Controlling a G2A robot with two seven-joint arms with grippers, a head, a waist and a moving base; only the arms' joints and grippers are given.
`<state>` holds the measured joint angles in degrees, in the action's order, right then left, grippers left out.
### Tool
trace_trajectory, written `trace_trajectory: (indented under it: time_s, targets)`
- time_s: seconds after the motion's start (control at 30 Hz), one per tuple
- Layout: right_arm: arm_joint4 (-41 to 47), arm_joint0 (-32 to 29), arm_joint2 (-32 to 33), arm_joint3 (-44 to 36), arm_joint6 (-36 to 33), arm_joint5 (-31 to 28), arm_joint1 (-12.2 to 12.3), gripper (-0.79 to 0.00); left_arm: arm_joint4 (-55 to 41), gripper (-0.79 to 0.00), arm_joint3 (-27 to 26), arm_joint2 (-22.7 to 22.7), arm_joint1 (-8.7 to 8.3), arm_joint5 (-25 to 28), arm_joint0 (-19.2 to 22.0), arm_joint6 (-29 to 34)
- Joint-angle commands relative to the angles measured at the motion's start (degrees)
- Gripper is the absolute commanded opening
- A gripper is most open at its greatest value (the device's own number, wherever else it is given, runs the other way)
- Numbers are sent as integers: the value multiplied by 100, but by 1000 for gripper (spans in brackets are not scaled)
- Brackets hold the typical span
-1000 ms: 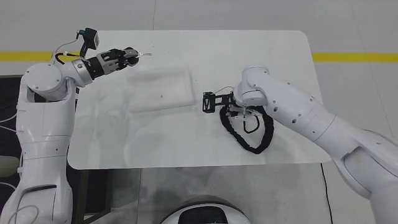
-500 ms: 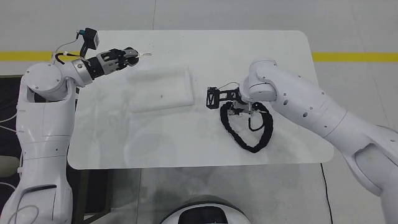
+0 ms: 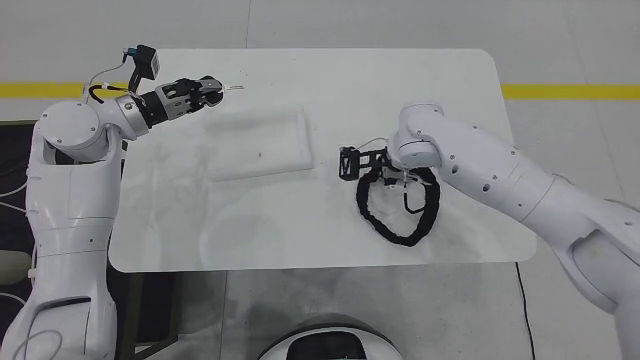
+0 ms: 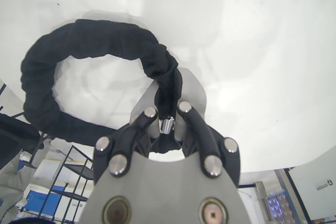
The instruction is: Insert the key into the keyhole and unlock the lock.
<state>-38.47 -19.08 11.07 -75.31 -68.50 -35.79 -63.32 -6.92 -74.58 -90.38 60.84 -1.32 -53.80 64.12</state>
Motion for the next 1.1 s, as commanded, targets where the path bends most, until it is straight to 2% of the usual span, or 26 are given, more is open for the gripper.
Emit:
trace_trajectory:
  time_s: [0.0,0.1,0.23,0.3,0.6,0.9,1.0,1.07]
  targets:
    - [184,37,124,-5,-47,47,20,-785,0,-785,0,0,0,0,0,0]
    - [592,102,452,-77,-80,82,115,-785,0,-785,0,0,0,0,0,0]
    - [1310,81,1002,-163,-44,395,369,-785,0,-785,0,0,0,0,0,0]
    - [1494,-24,1277,-406,-269,410,505,-785,0,-785,0,0,0,0,0,0]
    - [1494,-24,1277,-406,-269,410,505,-785,0,-785,0,0,0,0,0,0]
    - [3030,-1007,2427,-701,1287,1940,1173,-785,0,-785,0,0,0,0,0,0]
    - [3574,-1459,2844,-616,1832,1997,1299,-785,0,-785,0,0,0,0,0,0]
    - [4084,-1882,3235,-586,2158,1771,1346,-785,0,-785,0,0,0,0,0,0]
